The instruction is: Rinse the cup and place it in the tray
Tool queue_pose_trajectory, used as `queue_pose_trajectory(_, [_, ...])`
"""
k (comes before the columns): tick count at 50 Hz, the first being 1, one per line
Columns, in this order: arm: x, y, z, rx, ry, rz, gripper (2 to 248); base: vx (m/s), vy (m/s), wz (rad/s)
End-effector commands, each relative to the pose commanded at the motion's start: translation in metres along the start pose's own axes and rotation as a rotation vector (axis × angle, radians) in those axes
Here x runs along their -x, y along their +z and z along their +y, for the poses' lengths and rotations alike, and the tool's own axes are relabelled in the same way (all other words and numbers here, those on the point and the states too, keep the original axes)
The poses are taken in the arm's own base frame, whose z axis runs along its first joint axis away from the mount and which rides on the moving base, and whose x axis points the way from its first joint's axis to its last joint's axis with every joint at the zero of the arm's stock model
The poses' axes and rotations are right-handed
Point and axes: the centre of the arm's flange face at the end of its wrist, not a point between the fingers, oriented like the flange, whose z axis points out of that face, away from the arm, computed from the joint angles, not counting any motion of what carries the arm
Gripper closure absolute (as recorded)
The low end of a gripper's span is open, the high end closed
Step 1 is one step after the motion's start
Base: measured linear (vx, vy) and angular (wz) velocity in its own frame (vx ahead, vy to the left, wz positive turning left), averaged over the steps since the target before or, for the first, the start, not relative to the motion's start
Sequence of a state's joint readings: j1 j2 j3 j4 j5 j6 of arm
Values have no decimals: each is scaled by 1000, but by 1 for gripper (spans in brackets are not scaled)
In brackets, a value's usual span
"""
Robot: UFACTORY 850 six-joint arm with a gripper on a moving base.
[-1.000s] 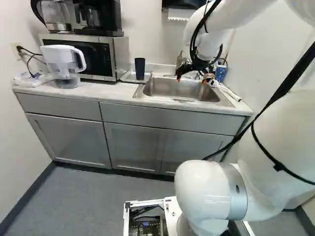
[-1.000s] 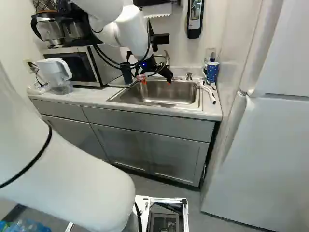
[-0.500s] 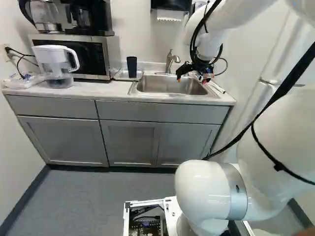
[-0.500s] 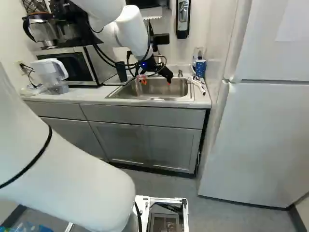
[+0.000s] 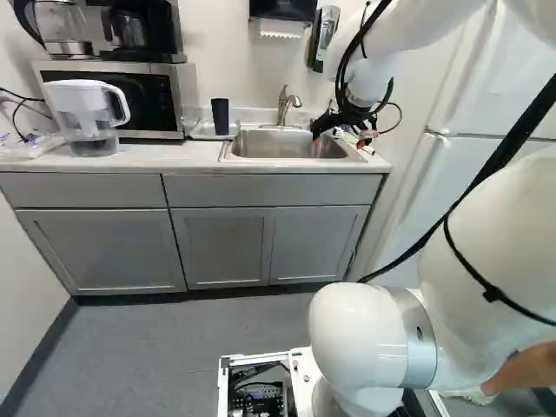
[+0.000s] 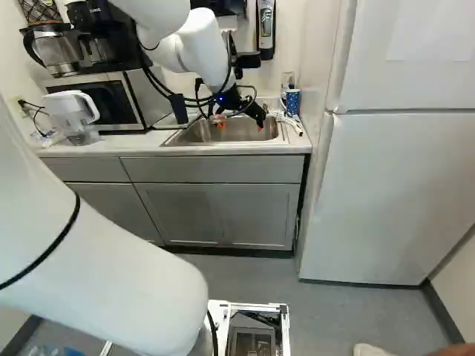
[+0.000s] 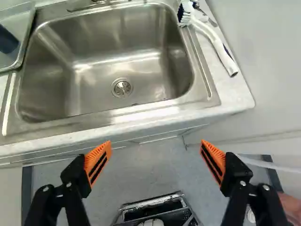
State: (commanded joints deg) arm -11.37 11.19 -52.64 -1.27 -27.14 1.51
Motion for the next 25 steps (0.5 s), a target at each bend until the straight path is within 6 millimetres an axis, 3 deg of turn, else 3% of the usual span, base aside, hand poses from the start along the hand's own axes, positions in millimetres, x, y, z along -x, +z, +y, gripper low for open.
queue_pose_trajectory(16, [0, 0, 0, 0, 0, 0, 3, -132, 41, -182])
queue_pose_trajectory(25, [0, 0, 0, 0, 0, 0, 3, -125, 64, -60])
